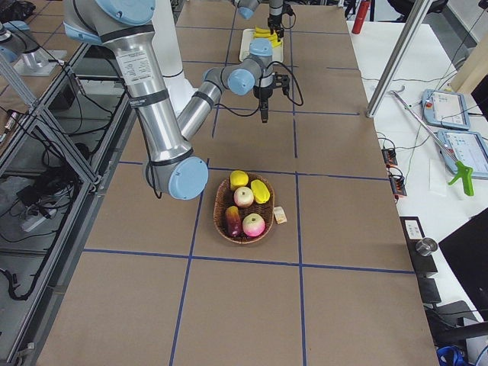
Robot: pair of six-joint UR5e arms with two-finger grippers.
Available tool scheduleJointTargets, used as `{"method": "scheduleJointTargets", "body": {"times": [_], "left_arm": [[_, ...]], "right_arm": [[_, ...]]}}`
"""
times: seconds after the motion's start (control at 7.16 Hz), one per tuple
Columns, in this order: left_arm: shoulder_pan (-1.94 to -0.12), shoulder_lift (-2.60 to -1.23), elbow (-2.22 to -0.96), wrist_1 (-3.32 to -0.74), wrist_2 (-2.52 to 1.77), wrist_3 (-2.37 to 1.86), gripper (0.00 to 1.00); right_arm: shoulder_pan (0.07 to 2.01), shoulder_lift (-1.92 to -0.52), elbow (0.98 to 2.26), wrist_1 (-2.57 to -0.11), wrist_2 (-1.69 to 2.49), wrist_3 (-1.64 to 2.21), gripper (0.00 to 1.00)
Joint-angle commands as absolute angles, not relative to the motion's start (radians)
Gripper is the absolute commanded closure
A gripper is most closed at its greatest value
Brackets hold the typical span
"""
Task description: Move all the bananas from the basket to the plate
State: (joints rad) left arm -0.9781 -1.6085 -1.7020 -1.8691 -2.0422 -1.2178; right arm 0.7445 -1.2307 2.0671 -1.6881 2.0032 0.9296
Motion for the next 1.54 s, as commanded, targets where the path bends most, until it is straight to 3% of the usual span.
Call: {"method": "scheduleJointTargets", "body": {"times": [0.0, 0.56, 0.98, 1.4], "left_arm": [[-1.102, -1.544, -1.729, -1.849, -2.155, -0.8, 0.0], [-1.394, -1.531, -1.732, -1.581, -2.221, 0.005, 0.0], [-1.556, -1.53, -1.755, -1.34, -2.345, 0.223, 0.0], [-1.58, -1.507, -1.738, -1.353, -2.345, 0.229, 0.0]], "right_arm": [[0.845, -1.357, 2.098, -1.689, 2.067, 0.736, 0.0], [1.153, -1.573, 2.036, -1.686, 2.245, 0.16, 0.0], [1.415, -1.661, 1.869, -1.689, 2.35, -0.298, 0.0], [1.586, -1.709, 1.725, -1.68, 2.358, -0.31, 0.01]]}}
